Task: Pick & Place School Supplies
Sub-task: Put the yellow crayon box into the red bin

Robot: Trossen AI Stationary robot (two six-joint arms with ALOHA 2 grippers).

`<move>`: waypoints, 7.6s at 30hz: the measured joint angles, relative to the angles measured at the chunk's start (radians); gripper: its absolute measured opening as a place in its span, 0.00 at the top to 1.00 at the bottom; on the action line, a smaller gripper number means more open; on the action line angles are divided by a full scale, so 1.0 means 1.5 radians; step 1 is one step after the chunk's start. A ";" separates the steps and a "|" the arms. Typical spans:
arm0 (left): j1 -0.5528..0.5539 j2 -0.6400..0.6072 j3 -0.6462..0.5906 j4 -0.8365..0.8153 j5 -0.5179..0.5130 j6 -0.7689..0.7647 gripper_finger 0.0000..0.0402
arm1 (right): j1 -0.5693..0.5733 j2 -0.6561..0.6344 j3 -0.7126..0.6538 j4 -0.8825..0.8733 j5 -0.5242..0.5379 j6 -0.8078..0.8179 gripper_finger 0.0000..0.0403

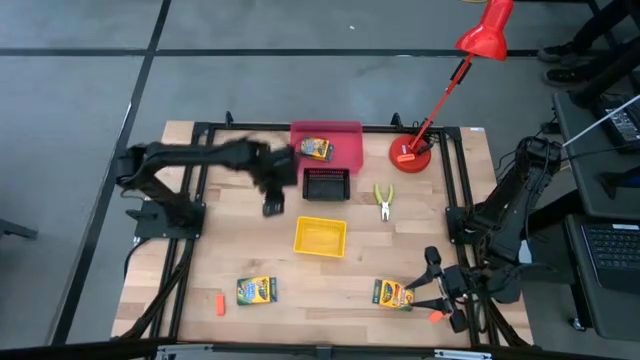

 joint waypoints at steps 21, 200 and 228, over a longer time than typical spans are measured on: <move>-0.473 -0.003 -0.187 0.195 -0.183 -0.512 0.70 | -0.003 0.000 0.000 0.036 0.001 -0.051 0.55; -0.507 0.038 -0.265 0.246 -0.166 -0.602 1.00 | -0.007 0.000 0.000 0.030 -0.003 -0.053 0.55; -0.635 -0.008 -0.264 0.248 -0.368 -0.724 0.99 | -0.006 0.000 0.000 0.020 -0.002 -0.031 0.55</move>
